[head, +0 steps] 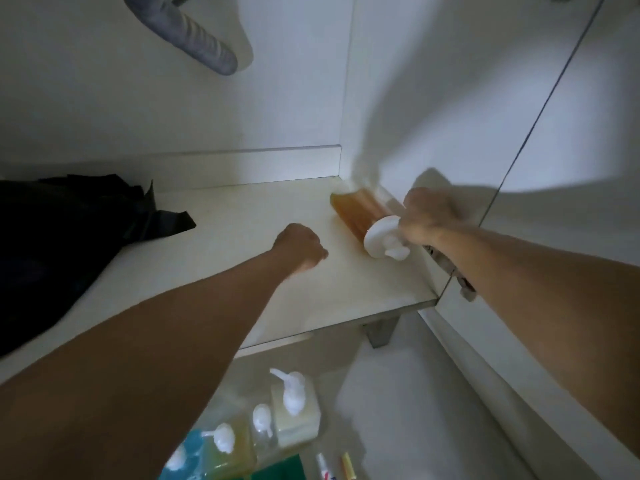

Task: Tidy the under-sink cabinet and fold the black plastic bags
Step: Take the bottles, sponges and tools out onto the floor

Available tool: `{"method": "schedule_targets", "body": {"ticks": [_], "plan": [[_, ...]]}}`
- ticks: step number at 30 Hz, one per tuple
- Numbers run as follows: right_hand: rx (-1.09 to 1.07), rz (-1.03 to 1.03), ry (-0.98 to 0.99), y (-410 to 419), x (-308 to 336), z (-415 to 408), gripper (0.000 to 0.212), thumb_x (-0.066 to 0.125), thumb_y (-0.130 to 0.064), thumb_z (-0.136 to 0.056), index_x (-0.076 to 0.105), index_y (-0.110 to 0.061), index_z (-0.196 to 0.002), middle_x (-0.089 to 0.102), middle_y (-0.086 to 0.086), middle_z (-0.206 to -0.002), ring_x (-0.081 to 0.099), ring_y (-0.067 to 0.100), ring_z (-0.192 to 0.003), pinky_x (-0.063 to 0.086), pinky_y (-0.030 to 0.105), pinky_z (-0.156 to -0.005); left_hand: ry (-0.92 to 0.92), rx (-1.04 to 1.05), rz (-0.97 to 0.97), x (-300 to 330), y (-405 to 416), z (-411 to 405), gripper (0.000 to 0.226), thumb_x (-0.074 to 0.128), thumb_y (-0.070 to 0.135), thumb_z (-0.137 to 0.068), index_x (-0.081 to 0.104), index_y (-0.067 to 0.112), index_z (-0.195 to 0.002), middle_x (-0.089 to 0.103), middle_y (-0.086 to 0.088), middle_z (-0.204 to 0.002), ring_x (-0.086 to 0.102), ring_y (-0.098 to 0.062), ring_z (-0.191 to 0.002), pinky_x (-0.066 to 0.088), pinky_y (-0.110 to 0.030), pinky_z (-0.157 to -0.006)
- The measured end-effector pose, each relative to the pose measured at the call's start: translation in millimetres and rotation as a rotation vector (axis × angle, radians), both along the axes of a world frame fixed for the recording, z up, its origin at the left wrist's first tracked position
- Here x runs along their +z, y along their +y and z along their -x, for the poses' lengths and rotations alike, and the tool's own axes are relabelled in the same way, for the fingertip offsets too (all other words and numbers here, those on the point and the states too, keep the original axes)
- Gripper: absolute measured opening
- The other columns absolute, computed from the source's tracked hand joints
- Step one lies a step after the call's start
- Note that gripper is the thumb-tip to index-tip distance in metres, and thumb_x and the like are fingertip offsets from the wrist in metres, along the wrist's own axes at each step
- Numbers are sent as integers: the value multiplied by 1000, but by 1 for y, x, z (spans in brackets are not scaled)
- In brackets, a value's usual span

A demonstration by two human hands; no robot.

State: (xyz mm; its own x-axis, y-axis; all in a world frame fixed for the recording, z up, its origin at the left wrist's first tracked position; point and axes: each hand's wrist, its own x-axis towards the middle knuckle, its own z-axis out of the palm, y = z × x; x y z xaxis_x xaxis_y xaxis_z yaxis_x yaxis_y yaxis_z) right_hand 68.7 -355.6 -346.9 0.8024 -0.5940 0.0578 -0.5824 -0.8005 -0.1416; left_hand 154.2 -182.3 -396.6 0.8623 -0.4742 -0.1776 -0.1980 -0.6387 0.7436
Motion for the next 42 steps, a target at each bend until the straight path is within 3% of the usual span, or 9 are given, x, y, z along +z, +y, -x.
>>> {"method": "schedule_targets", "body": {"ticks": [5,10,17,21,29,33,36,38,42], "plan": [[130,0,35,-30,-19,-26,18,51,-2,-91,62,1,-105,66,18,-106,64,32,-97,42,29,-66,267,109,201,-21,-68,2,22,59,-6,-82,58,14,-72,65,-18,-94,64,-29,-85,56,-40,-87],[196,-12,12,-39,-30,-36,19,60,0,-83,67,-1,-102,69,15,-103,66,31,-95,50,30,-70,420,189,332,-28,-92,7,25,58,-8,-79,67,-3,-102,60,-15,-87,54,-26,-74,50,-35,-73],[287,-128,-112,-41,-42,-34,13,68,-20,-87,66,-11,-79,65,7,-88,62,27,-91,45,27,-73,432,340,495,-15,-73,4,43,39,-12,-86,63,9,-115,55,-5,-87,55,-23,-76,56,-48,-86],[243,-333,-393,-30,-26,-34,24,62,-17,-94,73,-10,-114,70,7,-117,63,22,-110,48,28,-97,412,354,574,3,-62,1,46,35,-15,-84,62,3,-117,61,-12,-107,64,-29,-91,58,-43,-77],[44,-488,-570,-27,26,-61,19,67,-21,-86,77,-6,-80,74,14,-80,72,29,-76,60,40,-76,355,371,759,40,-55,-10,38,46,-19,-86,66,5,-108,60,-9,-109,61,-29,-102,58,-36,-81],[-55,-675,-645,-30,33,-72,13,72,-23,-83,73,-17,-71,75,8,-87,72,25,-86,60,41,-80,284,322,755,44,-58,-20,41,63,-11,-85,61,4,-124,67,-16,-110,69,-26,-89,58,-34,-86],[-58,-859,-647,-30,31,-76,9,68,-15,-81,77,-17,-82,74,6,-103,68,21,-99,57,49,-88,211,372,720,42,-64,-32,36,76,8,-82,64,8,-116,67,-6,-97,69,-21,-82,57,-37,-87],[-52,-994,-620,-29,26,-76,20,64,-11,-84,75,-22,-97,69,1,-109,62,22,-104,56,48,-84,184,357,692,41,-67,-40,38,79,20,-80,62,10,-112,62,-4,-106,66,-18,-85,55,-40,-89],[-4,-1186,-524,-27,15,-71,24,61,-30,-92,59,-29,-117,58,-2,-115,51,27,-114,51,63,-87,233,253,625,41,-70,-45,45,74,29,-82,50,16,-119,58,-5,-116,56,-23,-107,47,-43,-94]]}}
